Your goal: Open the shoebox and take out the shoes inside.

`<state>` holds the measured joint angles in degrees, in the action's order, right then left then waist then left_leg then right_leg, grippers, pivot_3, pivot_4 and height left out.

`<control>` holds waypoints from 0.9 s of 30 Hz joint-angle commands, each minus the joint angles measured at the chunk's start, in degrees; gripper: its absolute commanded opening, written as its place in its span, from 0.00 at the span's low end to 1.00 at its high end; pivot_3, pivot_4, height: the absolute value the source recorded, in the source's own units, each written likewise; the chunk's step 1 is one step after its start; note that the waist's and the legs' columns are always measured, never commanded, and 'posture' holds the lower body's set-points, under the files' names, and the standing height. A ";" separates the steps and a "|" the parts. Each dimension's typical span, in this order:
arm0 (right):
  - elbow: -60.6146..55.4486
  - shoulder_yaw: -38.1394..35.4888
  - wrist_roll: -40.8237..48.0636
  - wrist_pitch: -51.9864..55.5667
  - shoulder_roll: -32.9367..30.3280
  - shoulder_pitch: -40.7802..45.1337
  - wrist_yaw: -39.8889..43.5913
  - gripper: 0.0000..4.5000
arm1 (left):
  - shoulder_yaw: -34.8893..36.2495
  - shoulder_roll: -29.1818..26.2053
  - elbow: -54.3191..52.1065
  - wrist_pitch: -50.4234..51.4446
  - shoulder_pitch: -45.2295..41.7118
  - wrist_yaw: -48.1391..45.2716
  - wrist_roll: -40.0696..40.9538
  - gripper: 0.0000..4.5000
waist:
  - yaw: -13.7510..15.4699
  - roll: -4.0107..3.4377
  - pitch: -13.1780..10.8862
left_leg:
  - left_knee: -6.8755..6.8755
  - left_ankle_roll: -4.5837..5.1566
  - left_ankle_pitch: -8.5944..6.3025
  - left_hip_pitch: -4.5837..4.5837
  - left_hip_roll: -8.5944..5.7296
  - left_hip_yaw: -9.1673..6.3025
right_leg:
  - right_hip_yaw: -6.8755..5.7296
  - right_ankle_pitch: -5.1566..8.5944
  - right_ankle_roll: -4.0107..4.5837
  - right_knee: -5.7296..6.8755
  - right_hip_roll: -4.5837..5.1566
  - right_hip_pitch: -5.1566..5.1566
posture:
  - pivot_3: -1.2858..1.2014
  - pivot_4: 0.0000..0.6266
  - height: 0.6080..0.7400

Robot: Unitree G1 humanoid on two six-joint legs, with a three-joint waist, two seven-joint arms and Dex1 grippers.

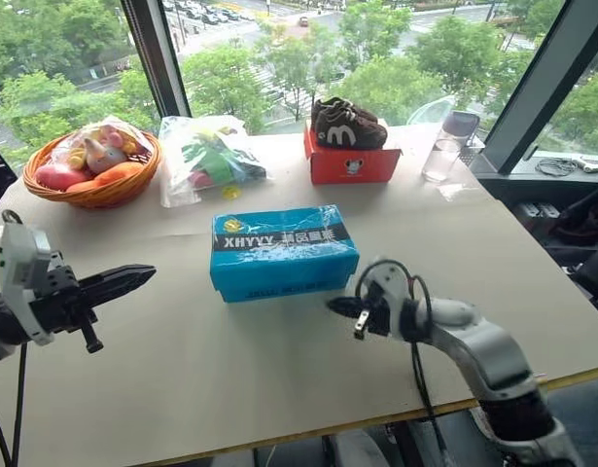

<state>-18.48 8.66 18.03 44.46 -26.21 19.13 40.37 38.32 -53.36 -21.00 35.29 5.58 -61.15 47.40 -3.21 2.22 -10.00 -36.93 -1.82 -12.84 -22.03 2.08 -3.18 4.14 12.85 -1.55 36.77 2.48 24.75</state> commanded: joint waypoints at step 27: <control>-4.79 -5.40 9.42 -0.32 7.19 8.24 -5.05 0.00 | -2.39 3.56 0.31 -8.43 4.52 -3.50 -5.57 0.01 | -0.31 -0.02 -0.01 | 0.00 -0.03 -0.01 -0.06 0.02 0.05 | 0.06 0.00 0.05 0.16 -0.01 0.18 | 0.52 0.24 1.00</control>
<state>-21.32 4.40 26.18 45.13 -18.56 26.19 34.94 34.82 -49.68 -19.35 27.58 10.16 -64.72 40.87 -3.52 2.20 -10.01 -36.93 -1.85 -12.86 -22.09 2.10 -3.13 4.20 12.85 -1.50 36.93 2.47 24.94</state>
